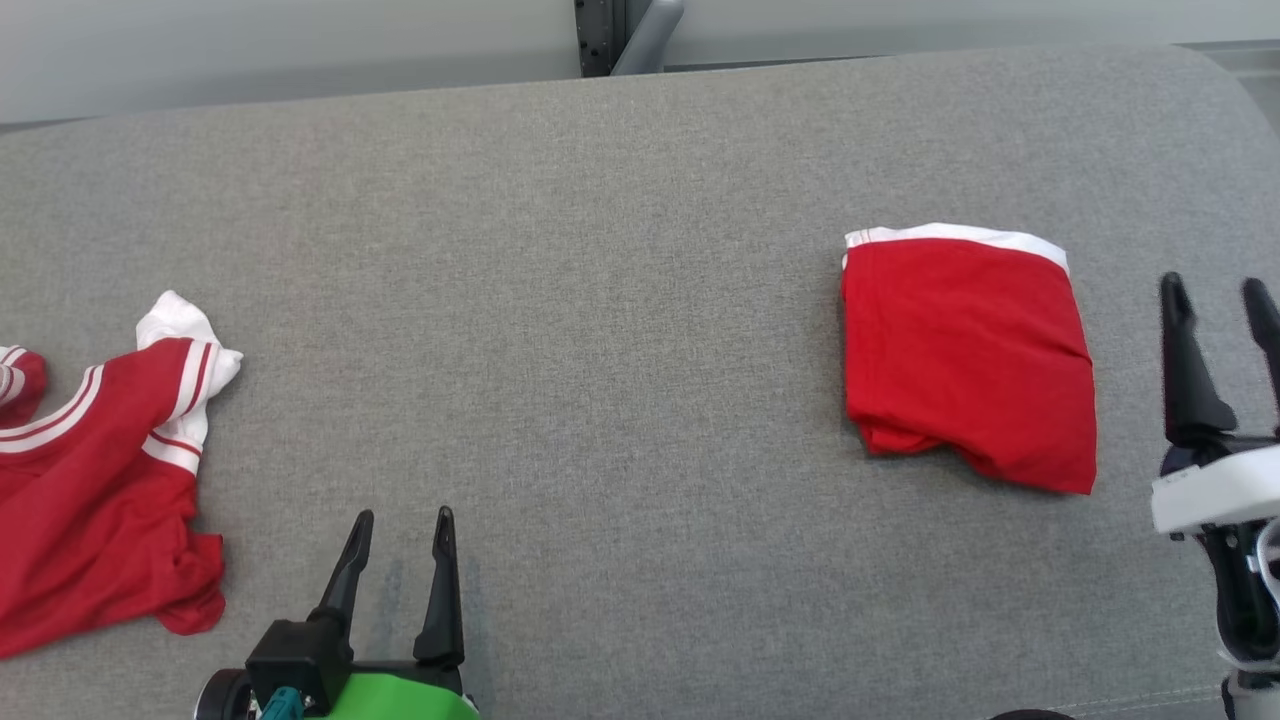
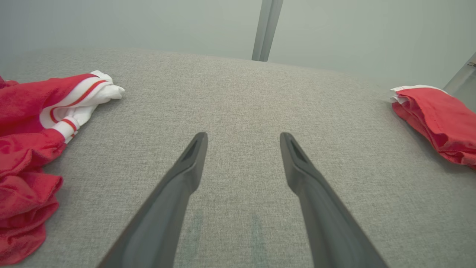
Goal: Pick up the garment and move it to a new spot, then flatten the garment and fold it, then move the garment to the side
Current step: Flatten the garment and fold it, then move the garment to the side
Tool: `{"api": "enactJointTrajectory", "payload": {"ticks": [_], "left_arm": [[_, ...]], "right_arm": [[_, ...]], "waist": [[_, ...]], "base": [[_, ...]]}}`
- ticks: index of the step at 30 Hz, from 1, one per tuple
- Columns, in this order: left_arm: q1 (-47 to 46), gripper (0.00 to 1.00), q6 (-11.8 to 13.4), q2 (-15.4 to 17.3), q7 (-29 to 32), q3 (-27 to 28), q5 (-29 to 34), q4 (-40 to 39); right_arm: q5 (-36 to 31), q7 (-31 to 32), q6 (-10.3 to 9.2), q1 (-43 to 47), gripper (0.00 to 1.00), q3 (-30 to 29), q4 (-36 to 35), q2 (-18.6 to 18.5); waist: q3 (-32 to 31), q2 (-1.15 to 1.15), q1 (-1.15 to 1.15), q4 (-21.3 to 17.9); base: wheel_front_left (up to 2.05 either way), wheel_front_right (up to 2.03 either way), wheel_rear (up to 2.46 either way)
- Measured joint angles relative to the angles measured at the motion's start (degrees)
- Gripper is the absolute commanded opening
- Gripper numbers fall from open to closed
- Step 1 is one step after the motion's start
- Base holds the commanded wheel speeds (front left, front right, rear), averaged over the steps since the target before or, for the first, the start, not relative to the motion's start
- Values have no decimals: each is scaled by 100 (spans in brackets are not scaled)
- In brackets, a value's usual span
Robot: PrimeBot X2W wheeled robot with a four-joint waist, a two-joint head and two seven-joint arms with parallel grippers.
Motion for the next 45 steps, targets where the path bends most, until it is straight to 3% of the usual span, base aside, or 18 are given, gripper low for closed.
{"api": "enactJointTrajectory", "payload": {"ticks": [3, 7, 10, 13, 24, 45], "left_arm": [[99, 100, -1, 0, 0, -1, 1, -35], [220, 100, -29, 1, 0, 25, 31, -90], [336, 100, -85, -2, 0, 77, 175, -141], [429, 100, -137, -1, 0, 235, 252, -298], [669, 100, -259, 1, 0, 566, 320, -413], [697, 100, -305, 0, 0, 474, 272, -140]], "right_arm": [[-486, -642, 0, 399, 100, -346, 177, 1], [-1107, -1497, 0, 910, 100, -563, 931, -13], [-1478, -1758, 2, 1159, 100, -717, 1539, 41], [-1917, -1790, 2, 1397, 100, -855, 1771, 96], [-2187, -1797, 3, 1714, 100, -1007, 1662, 560], [-2207, -1797, 3, 1431, 100, -447, 1471, 416]], "waist": [[-125, 0, 0, -18], [-327, 0, 0, -18], [-503, -1, 0, 5], [-676, 0, 0, 52], [-997, 0, 0, 209], [-1020, 1, 0, 307]], "base": [[0, 0, 0], [0, 0, 0], [0, 0, 0], [0, 0, 0], [0, 0, 0], [0, 0, 0]]}}
